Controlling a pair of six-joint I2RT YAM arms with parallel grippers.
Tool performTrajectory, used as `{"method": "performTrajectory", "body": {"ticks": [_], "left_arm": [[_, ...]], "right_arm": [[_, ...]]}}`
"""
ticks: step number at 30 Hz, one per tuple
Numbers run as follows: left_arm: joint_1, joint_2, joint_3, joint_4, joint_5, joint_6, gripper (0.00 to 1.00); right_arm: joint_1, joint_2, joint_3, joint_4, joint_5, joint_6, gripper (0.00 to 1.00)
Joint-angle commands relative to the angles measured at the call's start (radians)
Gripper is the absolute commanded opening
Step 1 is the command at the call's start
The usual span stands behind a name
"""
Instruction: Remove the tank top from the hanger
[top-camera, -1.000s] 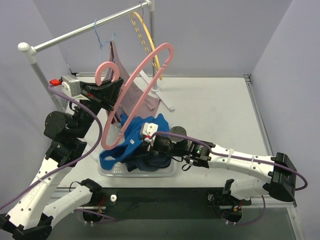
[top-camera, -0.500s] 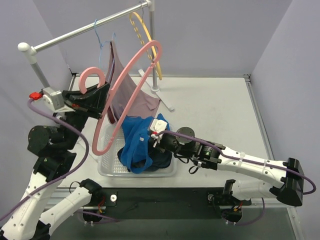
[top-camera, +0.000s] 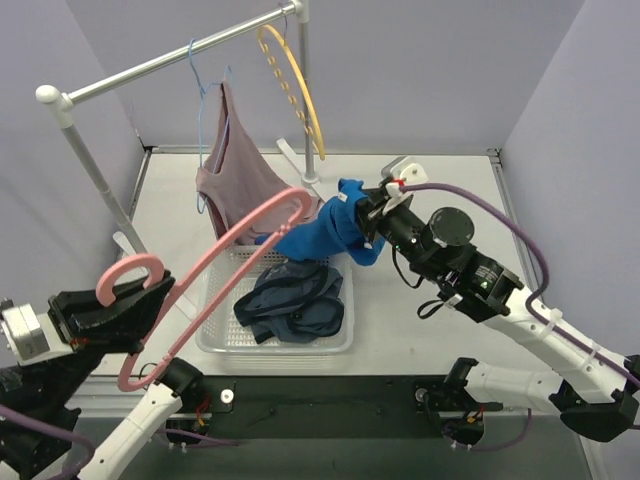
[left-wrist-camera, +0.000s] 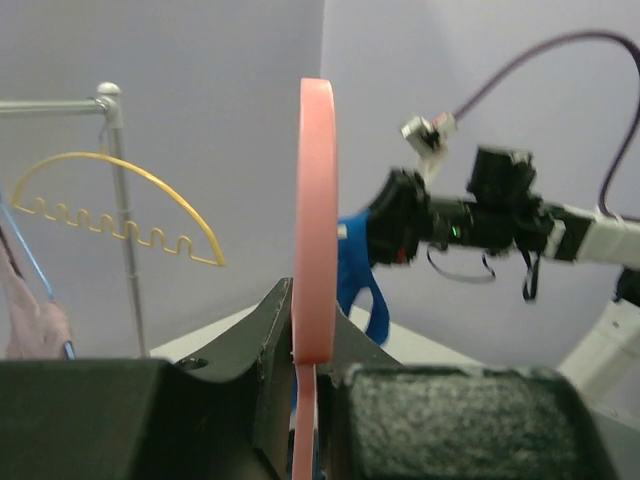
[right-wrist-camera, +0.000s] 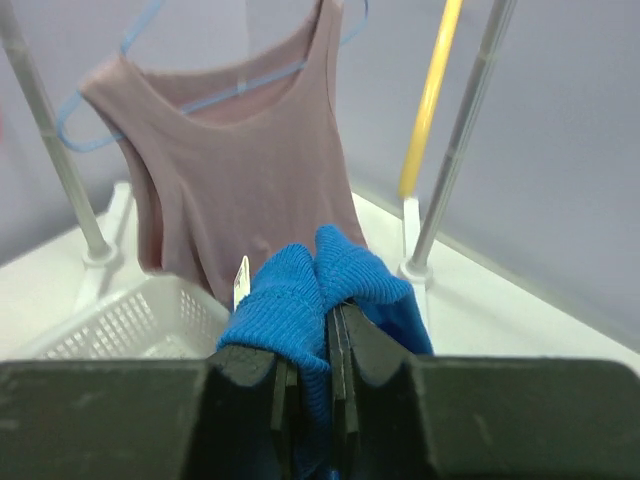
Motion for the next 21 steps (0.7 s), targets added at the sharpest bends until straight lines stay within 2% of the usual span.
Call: {"method": "performTrajectory", "body": {"ticks": [1, 9, 13, 16, 21], "left_arm": [[-0.001, -0.07, -0.012, -0.165, 0.187, 0.02, 0.0], [-0.003, -0.175, -0.025, -0.239, 0.396, 0.016, 0.0], [-0.003, -0.181, -0.012, -0.27, 0.444, 0.02, 0.0], [-0.001, -0.184, -0.014, -0.288, 0.477, 0.02, 0.0], [-0.001, -0.196, -0.009, -0.303, 0.505, 0.021, 0.0]], "right_arm": [[0.0, 0.043, 0.239, -0.046, -0.067, 0.027, 0.0], [0.006, 0.252, 0.728, -0.174, -0.176, 0.002, 0.0], [0.021, 0.31, 0.857, -0.146, -0.265, 0.01, 0.0], [0.041, 0.352, 0.919, -0.12, -0.305, 0.027, 0.0], [0.076, 0.392, 0.876, -0.062, -0.319, 0.036, 0.0]]}}
